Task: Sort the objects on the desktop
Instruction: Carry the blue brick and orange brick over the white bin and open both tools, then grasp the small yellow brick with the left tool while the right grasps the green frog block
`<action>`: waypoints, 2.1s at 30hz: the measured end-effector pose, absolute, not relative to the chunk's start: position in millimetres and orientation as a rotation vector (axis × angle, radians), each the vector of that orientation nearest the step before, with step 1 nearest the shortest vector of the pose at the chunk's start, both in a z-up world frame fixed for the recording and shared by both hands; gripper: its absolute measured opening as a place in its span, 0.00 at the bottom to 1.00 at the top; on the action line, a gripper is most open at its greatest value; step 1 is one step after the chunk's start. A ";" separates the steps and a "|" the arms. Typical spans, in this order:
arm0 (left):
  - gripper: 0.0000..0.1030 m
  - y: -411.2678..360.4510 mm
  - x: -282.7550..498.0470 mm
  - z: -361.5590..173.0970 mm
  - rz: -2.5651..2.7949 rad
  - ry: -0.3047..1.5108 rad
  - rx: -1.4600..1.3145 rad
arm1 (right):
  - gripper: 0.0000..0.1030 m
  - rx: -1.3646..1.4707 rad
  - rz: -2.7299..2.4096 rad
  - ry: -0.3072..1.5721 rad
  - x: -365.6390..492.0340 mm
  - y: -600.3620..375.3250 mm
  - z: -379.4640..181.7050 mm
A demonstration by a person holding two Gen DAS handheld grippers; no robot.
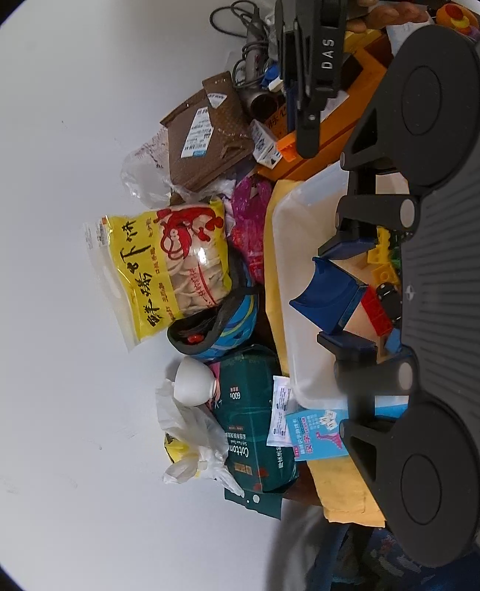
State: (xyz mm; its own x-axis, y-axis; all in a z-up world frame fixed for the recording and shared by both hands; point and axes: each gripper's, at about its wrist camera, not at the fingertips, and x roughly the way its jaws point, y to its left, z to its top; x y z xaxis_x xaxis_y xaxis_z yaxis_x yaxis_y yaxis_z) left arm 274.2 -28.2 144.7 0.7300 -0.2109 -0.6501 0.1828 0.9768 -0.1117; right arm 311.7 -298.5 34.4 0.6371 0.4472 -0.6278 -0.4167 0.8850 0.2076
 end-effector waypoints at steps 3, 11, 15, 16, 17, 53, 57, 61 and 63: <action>0.44 -26.2 284.9 142.6 -0.210 0.743 -0.055 | 0.27 0.034 0.488 0.753 320.8 -295.1 29.9; 0.45 -24.1 302.5 129.0 -0.190 0.800 -0.045 | 0.27 -0.004 0.475 0.816 339.6 -286.6 13.8; 0.57 -24.9 300.0 123.7 -0.154 0.781 -0.005 | 0.33 -0.001 0.455 0.833 345.2 -285.9 7.8; 0.58 -23.9 297.7 122.7 -0.149 0.772 0.002 | 0.43 0.004 0.447 0.829 345.4 -287.2 6.9; 0.58 -21.8 296.6 121.6 -0.149 0.772 0.000 | 0.46 0.006 0.443 0.827 345.6 -288.2 6.2; 0.58 -8.2 138.2 -48.1 -0.215 0.917 0.002 | 0.33 -0.139 0.632 0.916 188.0 -220.5 -144.8; 0.57 -26.2 156.0 -59.1 -0.219 0.914 0.015 | 0.33 -0.092 0.586 0.935 182.3 -258.0 -136.2; 0.36 -33.4 165.8 -71.3 -0.211 0.929 0.048 | 0.33 -0.031 0.541 0.949 167.8 -293.8 -131.4; 0.27 -33.1 165.1 -69.6 -0.214 0.911 0.050 | 0.33 -0.014 0.525 0.958 160.3 -304.2 -133.2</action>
